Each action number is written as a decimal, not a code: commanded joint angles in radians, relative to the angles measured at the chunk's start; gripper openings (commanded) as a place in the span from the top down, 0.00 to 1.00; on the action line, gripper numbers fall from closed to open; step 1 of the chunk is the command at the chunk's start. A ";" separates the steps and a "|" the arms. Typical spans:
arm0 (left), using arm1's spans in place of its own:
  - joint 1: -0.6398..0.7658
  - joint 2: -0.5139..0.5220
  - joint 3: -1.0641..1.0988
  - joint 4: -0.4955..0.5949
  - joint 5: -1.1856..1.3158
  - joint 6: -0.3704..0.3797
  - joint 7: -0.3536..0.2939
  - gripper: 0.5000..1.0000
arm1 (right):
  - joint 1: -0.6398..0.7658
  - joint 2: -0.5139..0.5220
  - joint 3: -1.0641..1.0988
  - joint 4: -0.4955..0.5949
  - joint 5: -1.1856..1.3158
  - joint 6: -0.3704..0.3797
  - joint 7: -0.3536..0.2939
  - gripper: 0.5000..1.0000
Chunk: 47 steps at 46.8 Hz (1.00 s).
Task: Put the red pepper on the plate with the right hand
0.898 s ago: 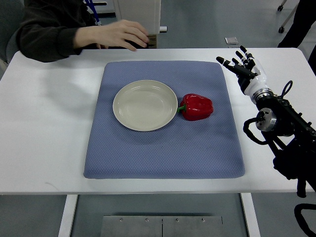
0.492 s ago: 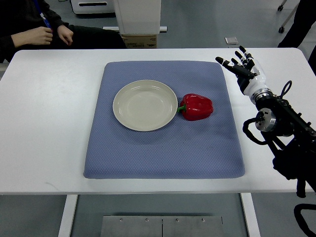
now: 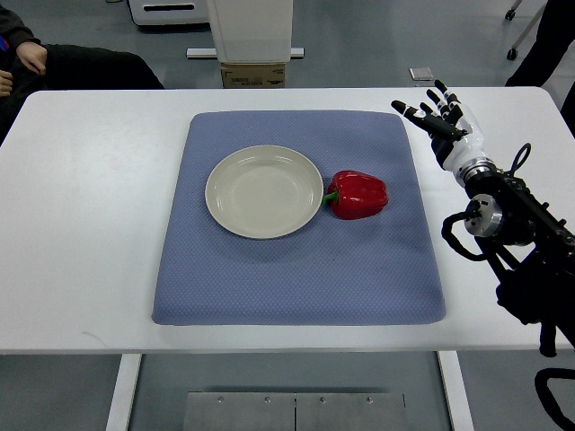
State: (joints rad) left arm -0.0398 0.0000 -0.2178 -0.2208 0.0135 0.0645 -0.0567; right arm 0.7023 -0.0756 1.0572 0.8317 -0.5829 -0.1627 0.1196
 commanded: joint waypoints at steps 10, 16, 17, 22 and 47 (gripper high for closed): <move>0.000 0.000 0.000 0.000 0.000 0.000 0.000 0.00 | -0.001 -0.010 -0.003 -0.003 0.000 0.000 0.000 0.00; 0.000 0.000 0.000 0.000 0.002 0.000 0.000 0.00 | -0.001 -0.015 -0.003 -0.003 0.000 0.000 0.000 0.00; 0.000 0.000 0.000 0.000 0.002 0.000 0.000 0.00 | -0.001 -0.015 -0.003 -0.003 0.000 0.000 0.000 0.00; 0.000 0.000 0.000 0.000 0.000 0.000 0.000 0.00 | -0.001 -0.016 -0.002 -0.003 0.001 0.000 0.000 0.00; 0.000 0.000 0.000 0.000 0.000 0.000 0.000 0.00 | 0.000 -0.046 -0.008 -0.008 0.026 0.005 -0.006 0.00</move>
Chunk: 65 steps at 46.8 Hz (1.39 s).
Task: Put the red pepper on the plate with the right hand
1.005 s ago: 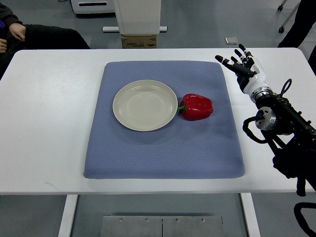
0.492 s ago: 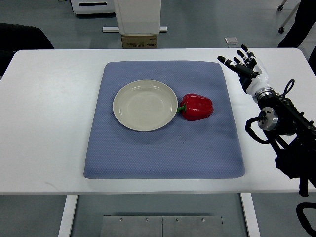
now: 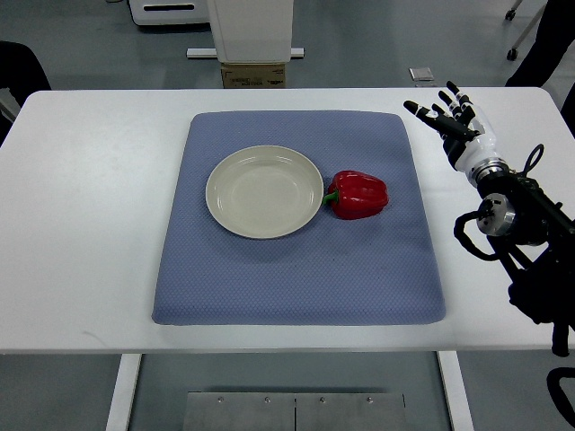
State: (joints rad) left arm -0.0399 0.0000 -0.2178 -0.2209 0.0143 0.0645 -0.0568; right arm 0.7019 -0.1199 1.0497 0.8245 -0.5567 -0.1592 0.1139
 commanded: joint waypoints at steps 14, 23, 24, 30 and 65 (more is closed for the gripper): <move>0.000 0.000 0.000 0.000 0.000 0.000 0.000 0.00 | -0.007 -0.004 0.000 -0.001 0.003 0.010 0.004 0.00; 0.000 0.000 0.000 0.000 0.001 0.000 0.000 0.00 | -0.009 -0.020 0.000 -0.004 0.003 0.029 0.004 0.00; 0.000 0.000 0.000 0.000 0.000 0.000 0.000 0.00 | -0.009 -0.020 0.000 -0.004 0.003 0.029 0.004 0.00; 0.000 0.000 0.000 0.000 0.000 0.000 0.000 0.00 | -0.009 -0.024 -0.008 -0.002 0.001 0.030 -0.002 0.00; 0.000 0.000 0.000 0.000 0.000 0.000 0.000 0.00 | 0.088 -0.244 -0.395 0.143 -0.100 0.216 0.012 0.07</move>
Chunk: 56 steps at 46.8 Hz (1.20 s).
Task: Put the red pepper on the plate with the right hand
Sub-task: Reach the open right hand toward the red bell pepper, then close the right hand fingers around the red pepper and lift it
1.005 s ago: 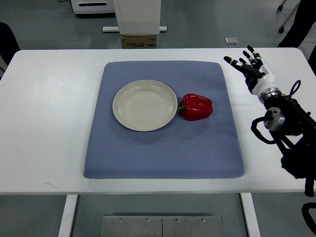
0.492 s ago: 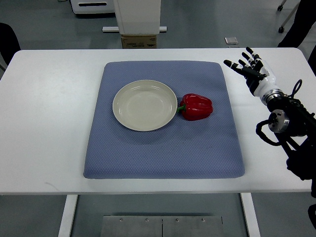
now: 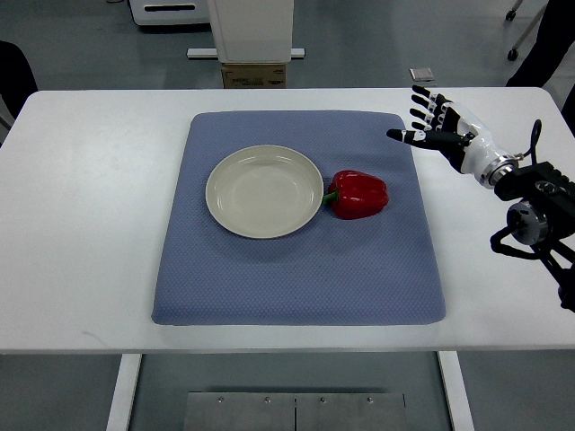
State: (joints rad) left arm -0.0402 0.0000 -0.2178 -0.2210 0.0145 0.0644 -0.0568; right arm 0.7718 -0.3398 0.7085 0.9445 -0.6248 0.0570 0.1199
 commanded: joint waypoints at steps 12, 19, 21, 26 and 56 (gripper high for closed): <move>0.000 0.000 0.000 0.000 -0.001 0.000 0.000 0.00 | 0.150 -0.084 -0.335 0.036 -0.122 0.000 0.092 0.08; 0.000 0.000 0.000 0.000 -0.001 0.000 0.000 0.00 | 0.228 -0.094 -0.477 0.036 -0.134 -0.003 0.136 0.11; 0.000 0.000 0.000 0.000 0.001 0.000 0.000 0.00 | 0.248 -0.094 -0.515 0.034 -0.144 -0.005 0.150 0.11; 0.000 0.000 0.000 0.000 0.001 0.000 0.000 0.00 | 0.290 -0.094 -0.609 0.033 -0.165 -0.008 0.178 0.11; 0.000 0.000 0.000 0.000 0.001 0.000 0.000 0.00 | 0.415 -0.050 -0.877 0.014 -0.193 -0.075 0.182 0.16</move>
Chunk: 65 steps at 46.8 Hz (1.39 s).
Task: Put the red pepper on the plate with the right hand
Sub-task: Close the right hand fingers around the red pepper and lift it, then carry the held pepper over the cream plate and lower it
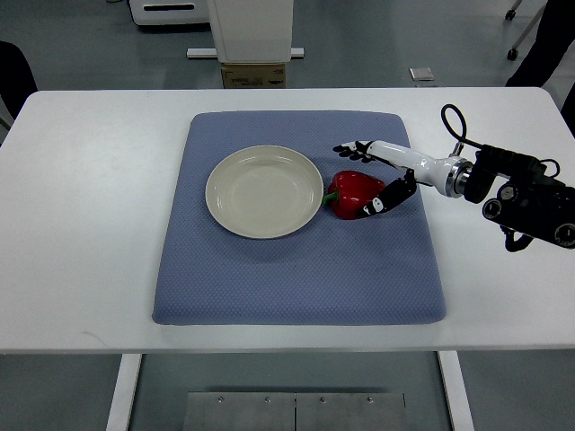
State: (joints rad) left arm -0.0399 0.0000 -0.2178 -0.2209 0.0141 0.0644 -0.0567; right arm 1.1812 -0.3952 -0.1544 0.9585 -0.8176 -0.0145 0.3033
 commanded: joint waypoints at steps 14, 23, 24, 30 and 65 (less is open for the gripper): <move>0.000 0.000 0.000 0.000 0.001 0.000 0.000 0.00 | 0.023 0.024 -0.086 -0.014 -0.005 -0.007 -0.003 0.22; 0.000 0.000 0.000 0.000 0.001 0.000 0.000 0.00 | 0.026 0.030 -0.100 -0.024 -0.005 -0.007 -0.001 0.26; 0.000 0.000 0.000 0.000 0.000 0.000 0.000 0.00 | 0.026 0.030 -0.100 -0.024 -0.005 -0.007 -0.001 0.27; 0.000 0.000 0.000 0.000 0.001 0.000 0.000 0.00 | 0.026 0.030 -0.100 -0.026 -0.005 -0.007 -0.001 0.44; 0.000 0.000 0.000 0.000 0.001 0.000 0.000 0.00 | 0.106 0.068 0.012 -0.060 0.012 -0.002 -0.088 1.00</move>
State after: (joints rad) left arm -0.0398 0.0000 -0.2178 -0.2209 0.0137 0.0644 -0.0567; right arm 1.2774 -0.3495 -0.1637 0.8980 -0.8052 -0.0184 0.2369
